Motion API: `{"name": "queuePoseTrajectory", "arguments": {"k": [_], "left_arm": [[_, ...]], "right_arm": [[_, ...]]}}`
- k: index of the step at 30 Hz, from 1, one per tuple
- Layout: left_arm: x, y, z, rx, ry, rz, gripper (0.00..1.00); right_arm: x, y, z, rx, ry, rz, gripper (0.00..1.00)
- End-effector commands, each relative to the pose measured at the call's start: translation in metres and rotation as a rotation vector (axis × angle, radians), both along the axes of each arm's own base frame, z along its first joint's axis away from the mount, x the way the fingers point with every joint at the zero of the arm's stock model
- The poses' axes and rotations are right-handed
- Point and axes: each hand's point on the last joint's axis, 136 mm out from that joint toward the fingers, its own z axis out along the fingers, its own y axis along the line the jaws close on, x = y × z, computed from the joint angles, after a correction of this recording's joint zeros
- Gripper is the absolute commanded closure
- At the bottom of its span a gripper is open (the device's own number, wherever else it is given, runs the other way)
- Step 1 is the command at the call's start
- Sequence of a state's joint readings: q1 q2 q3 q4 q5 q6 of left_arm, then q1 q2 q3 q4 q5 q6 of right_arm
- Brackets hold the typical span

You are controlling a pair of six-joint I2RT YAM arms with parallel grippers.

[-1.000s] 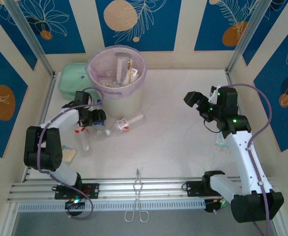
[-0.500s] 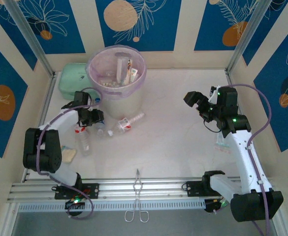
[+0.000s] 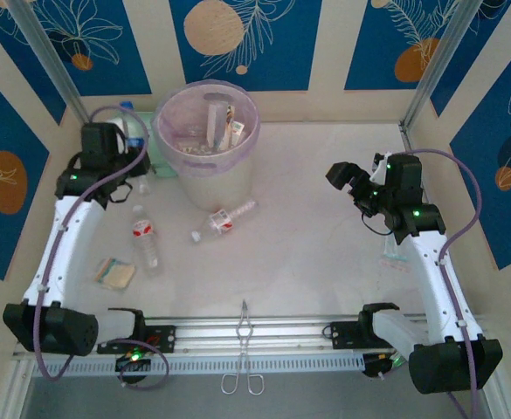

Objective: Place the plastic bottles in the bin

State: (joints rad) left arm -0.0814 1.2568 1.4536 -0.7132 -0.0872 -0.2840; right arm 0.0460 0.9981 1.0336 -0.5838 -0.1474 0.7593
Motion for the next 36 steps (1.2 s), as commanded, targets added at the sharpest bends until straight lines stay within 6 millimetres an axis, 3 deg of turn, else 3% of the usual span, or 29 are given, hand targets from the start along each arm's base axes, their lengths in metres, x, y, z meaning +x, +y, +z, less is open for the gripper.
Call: {"name": "queuePoseTrajectory", "arguments": {"k": [1,3,6,9,12,18,20,31,36], "left_arm": [[-0.003,-0.001,0.063,0.036,-0.120,-0.043,0.64],[0.006,-0.019,0.092,0.010,-0.166,-0.122,0.66],[0.021,-0.047,0.117,0.000,-0.211,-0.227,0.70],[0.039,-0.075,0.124,-0.009,-0.227,-0.321,0.74],[0.057,-0.098,0.119,-0.020,-0.216,-0.385,0.75],[0.085,-0.137,0.092,-0.038,-0.164,-0.473,0.77],[0.090,-0.145,0.073,-0.023,-0.115,-0.484,0.77],[0.096,-0.149,-0.010,-0.020,0.051,-0.458,0.79],[0.097,-0.148,-0.024,-0.009,0.088,-0.455,0.65]], "right_arm": [[-0.001,0.002,0.001,0.018,-0.005,0.009,0.01],[-0.001,0.003,0.000,0.026,-0.005,0.008,0.01],[-0.003,0.003,-0.001,0.030,-0.001,0.011,0.01],[-0.005,0.003,-0.001,0.032,-0.001,0.006,0.01],[-0.007,0.003,0.000,0.032,-0.002,0.007,0.01],[-0.007,0.004,0.000,0.036,0.000,0.009,0.01],[-0.007,0.004,0.000,0.039,0.003,0.008,0.01],[-0.005,0.008,-0.004,0.053,0.007,0.025,0.01],[-0.004,0.008,-0.006,0.051,0.011,0.027,0.01]]}}
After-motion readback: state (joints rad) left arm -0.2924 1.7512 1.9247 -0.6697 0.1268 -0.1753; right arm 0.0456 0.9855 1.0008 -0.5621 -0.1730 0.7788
